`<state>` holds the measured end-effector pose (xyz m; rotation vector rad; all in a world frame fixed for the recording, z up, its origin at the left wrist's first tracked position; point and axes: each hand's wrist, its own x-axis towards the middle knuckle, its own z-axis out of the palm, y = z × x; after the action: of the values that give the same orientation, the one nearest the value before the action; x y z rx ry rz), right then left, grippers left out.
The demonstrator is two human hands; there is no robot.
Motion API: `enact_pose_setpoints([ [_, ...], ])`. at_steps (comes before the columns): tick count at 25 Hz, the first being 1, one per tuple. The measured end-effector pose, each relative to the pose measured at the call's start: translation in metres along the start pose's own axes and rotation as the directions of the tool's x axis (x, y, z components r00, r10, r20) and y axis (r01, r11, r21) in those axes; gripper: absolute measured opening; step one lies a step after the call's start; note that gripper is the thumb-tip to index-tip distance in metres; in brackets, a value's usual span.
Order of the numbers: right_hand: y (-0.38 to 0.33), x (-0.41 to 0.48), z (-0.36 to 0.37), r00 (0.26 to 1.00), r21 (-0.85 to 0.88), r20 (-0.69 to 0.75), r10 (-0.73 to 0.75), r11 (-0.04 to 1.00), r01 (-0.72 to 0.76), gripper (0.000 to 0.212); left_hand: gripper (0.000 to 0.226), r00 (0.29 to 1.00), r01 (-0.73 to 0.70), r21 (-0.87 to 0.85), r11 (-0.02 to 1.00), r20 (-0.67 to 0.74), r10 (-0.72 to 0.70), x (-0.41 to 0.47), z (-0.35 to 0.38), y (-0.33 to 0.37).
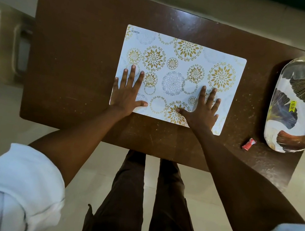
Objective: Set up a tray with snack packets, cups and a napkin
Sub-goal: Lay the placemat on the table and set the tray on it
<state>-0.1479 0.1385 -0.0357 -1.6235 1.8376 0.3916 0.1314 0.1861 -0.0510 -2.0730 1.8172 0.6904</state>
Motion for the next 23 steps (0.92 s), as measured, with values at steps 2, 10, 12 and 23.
enact_pose_setpoints([
  [2, 0.000, 0.000, 0.000, 1.000, -0.005, 0.003, -0.003, 1.000, 0.003, 0.132, 0.119, 1.000, 0.009, -0.003, 1.000, 0.010, -0.009, -0.003, 0.001, 0.001],
  [10, -0.001, -0.004, 0.002, 1.000, -0.008, 0.000, 0.006, 1.000, -0.006, 0.133, 0.118, 0.999, 0.025, -0.006, 1.000, 0.034, -0.025, -0.012, -0.001, 0.001],
  [12, -0.001, -0.008, 0.005, 1.000, -0.007, 0.000, 0.010, 1.000, -0.010, 0.133, 0.118, 0.999, 0.022, -0.004, 1.000, 0.041, -0.022, -0.014, 0.000, 0.000],
  [23, 0.003, -0.019, 0.012, 1.000, -0.005, 0.006, 0.005, 1.000, -0.005, 0.134, 0.118, 0.998, 0.031, 0.006, 0.999, 0.048, -0.032, -0.023, 0.006, 0.000],
])
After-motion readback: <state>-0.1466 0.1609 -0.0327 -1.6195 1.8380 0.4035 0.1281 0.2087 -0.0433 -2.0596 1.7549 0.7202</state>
